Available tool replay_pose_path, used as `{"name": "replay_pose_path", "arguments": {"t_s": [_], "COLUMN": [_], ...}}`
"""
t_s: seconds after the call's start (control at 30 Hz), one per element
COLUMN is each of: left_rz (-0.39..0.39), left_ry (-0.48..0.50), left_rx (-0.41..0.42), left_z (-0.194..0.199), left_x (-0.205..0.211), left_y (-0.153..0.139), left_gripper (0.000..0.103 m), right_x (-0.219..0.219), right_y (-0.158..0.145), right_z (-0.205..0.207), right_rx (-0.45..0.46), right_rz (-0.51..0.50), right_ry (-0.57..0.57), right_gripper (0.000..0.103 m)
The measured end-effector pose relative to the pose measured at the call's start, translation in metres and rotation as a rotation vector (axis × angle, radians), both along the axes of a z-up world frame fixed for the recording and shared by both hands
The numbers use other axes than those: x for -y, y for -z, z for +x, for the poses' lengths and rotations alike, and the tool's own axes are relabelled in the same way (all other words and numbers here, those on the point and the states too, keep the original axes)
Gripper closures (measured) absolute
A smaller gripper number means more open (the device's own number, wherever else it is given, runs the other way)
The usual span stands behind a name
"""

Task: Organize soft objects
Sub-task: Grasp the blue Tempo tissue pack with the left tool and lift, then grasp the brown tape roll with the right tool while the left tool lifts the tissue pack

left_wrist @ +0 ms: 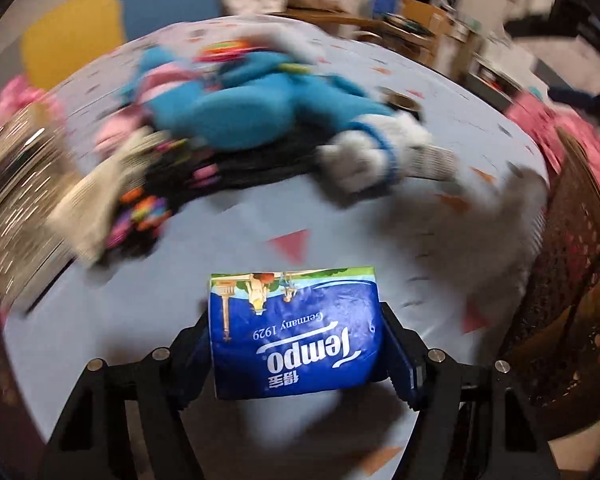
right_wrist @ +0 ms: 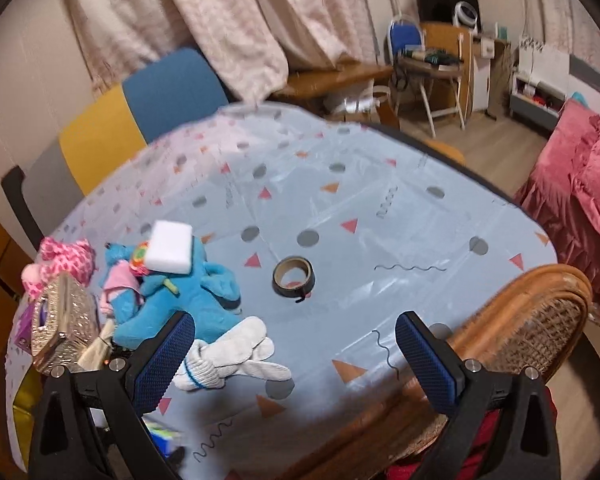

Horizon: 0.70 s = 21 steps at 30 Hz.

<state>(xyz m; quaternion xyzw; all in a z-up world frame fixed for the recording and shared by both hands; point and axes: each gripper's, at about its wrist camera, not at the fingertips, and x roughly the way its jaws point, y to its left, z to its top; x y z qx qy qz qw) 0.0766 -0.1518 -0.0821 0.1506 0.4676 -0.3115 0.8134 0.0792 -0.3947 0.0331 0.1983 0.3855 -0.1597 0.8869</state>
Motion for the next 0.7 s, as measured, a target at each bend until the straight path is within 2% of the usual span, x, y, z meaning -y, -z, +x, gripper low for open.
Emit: {"name": "replay_pose_path", "arguments": {"t_s": [0.1, 0.27, 0.37, 0.5, 0.53, 0.63, 0.67, 0.7], "left_rz": [-0.020, -0.040, -0.049, -0.051, -0.051, -0.056, -0.058, -0.061], "left_ry": [-0.088, -0.156, -0.161, -0.166, -0.168, -0.172, -0.173, -0.174], "left_rx": [0.005, 0.024, 0.031, 0.047, 0.053, 0.059, 0.060, 0.064], "left_z": [0.003, 0.006, 0.005, 0.005, 0.005, 0.001, 0.001, 0.001], "left_x": [-0.030, -0.051, -0.058, -0.062, -0.060, -0.060, -0.061, -0.062], "left_y": [0.001, 0.005, 0.005, 0.010, 0.009, 0.006, 0.006, 0.006], "left_gripper": [0.029, 0.029, 0.029, 0.029, 0.029, 0.029, 0.029, 0.029], "right_x": [0.011, 0.025, 0.030, 0.035, 0.037, 0.033, 0.028, 0.027], "right_y": [0.010, 0.043, 0.065, 0.096, 0.103, 0.119, 0.116, 0.116], "right_z": [0.030, 0.088, 0.116, 0.143, 0.147, 0.150, 0.150, 0.150], "right_rx": [-0.070, -0.224, -0.320, -0.440, -0.461, -0.468, -0.458, -0.459], "right_rz": [0.052, 0.101, 0.076, 0.029, 0.026, 0.003, -0.044, -0.048], "right_ry": [-0.016, -0.015, 0.014, 0.041, 0.053, 0.031, 0.017, 0.008], "right_gripper": [0.001, 0.012, 0.019, 0.021, 0.027, 0.054, 0.054, 0.054]}}
